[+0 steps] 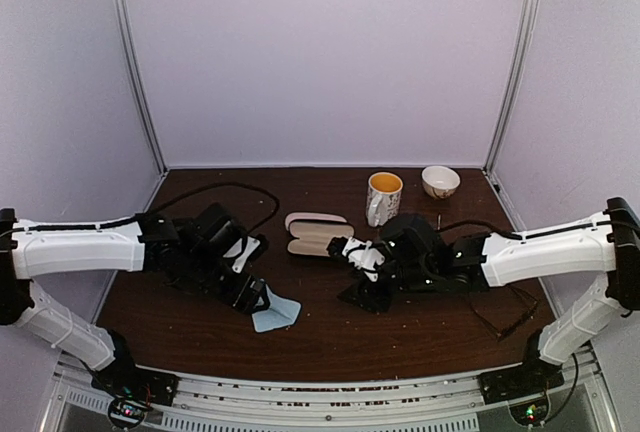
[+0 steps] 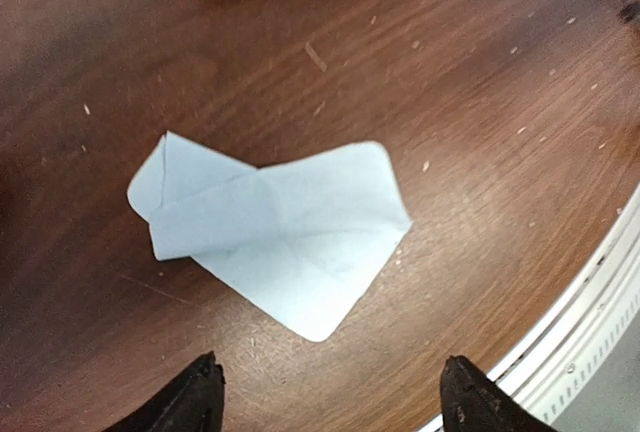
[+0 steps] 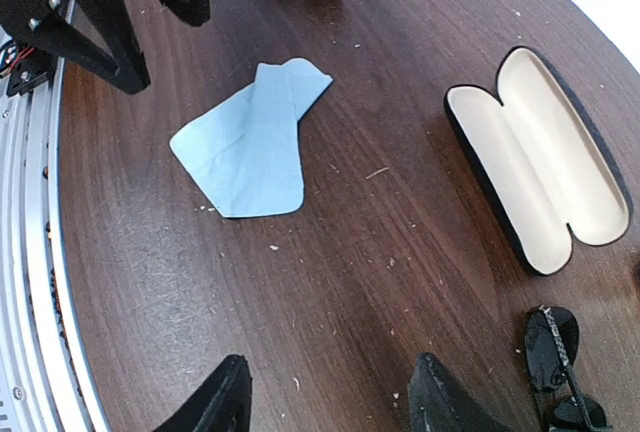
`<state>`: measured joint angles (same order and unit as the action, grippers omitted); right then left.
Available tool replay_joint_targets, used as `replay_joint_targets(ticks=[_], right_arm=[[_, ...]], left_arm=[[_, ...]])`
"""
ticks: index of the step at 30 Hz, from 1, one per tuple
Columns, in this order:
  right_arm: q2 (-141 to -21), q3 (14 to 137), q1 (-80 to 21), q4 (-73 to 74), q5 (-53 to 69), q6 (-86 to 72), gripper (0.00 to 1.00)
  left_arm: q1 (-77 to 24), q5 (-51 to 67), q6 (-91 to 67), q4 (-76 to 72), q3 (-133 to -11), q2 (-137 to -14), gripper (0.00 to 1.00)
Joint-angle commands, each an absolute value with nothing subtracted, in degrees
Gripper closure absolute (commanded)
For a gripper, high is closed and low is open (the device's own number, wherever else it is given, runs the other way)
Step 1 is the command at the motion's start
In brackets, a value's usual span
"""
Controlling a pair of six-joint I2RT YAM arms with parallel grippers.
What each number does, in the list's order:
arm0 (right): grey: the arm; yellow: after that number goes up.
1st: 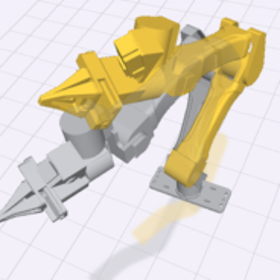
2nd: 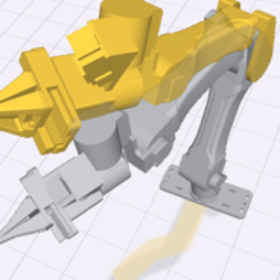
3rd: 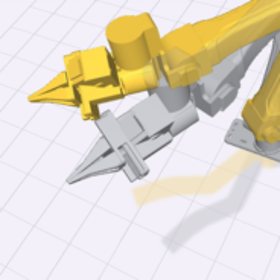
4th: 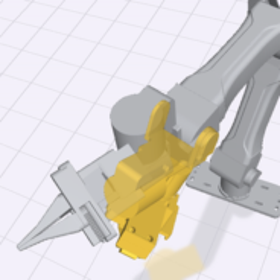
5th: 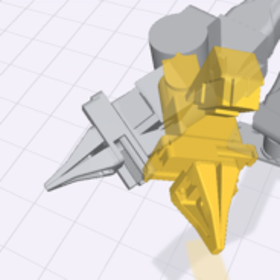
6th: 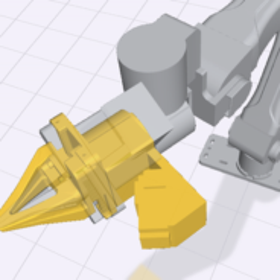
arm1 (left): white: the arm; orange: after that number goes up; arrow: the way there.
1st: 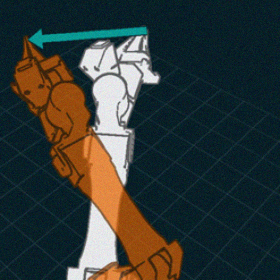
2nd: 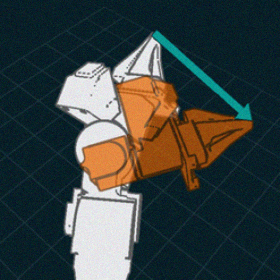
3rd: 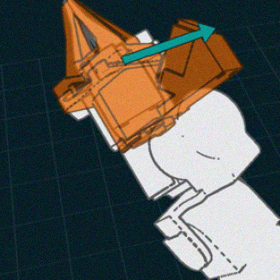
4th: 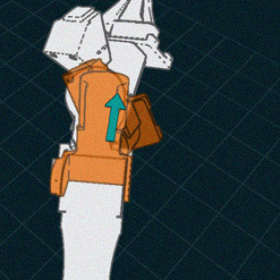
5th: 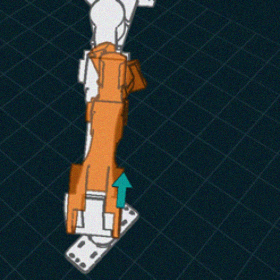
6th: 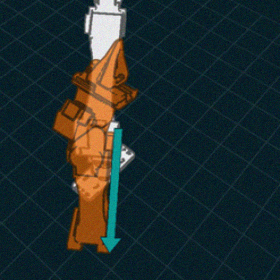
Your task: Organize the sunglasses
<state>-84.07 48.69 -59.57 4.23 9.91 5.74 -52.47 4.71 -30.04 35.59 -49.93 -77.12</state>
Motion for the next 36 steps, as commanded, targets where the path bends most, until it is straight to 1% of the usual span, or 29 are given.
replay_joint_targets(ticks=[1,3,6,8,11,14,20,26,32,36], right_arm=[[-87.5,52.6,-60.7,6.2,12.3,7.9,0.46],[-89.6,54.3,-61.0,6.4,12.9,7.9,0.49],[-93.9,57.9,-61.2,6.3,12.6,6.0,0.54],[-97.4,61.0,-61.3,6.9,12.1,3.6,0.57],[-103.8,67.6,-61.7,9.7,11.1,-0.4,0.63],[-107.8,71.6,-62.8,11.0,10.5,-2.3,0.65],[-114.3,78.3,-63.8,16.0,6.7,-4.0,0.69],[-119.7,84.7,-64.0,21.9,3.9,-4.7,0.68],[-122.4,87.0,-64.8,25.2,1.1,-4.7,0.7],[-124.7,89.2,-65.2,26.9,0.9,-4.7,0.7]], left_arm=[[-52.4,2.4,-30.2,35.9,-51.9,-74.0,0.25],[-52.4,2.6,-30.5,36.8,-50.9,-73.9,0.31],[-52.4,3.3,-31.4,36.3,-47.2,-74.2,0.42],[-52.4,3.5,-32.1,35.7,-45.9,-74.7,0.46],[-52.4,4.0,-33.2,34.7,-44.7,-75.7,0.5],[-52.4,4.6,-33.9,33.5,-43.8,-76.9,0.53],[-52.4,4.6,-34.4,33.1,-43.2,-77.7,0.55],[-52.4,5.0,-35.2,32.0,-42.2,-77.1,0.55],[-52.4,5.0,-36.6,31.1,-40.6,-76.0,0.56],[-52.4,5.0,-37.2,30.7,-39.9,-75.0,0.56]])
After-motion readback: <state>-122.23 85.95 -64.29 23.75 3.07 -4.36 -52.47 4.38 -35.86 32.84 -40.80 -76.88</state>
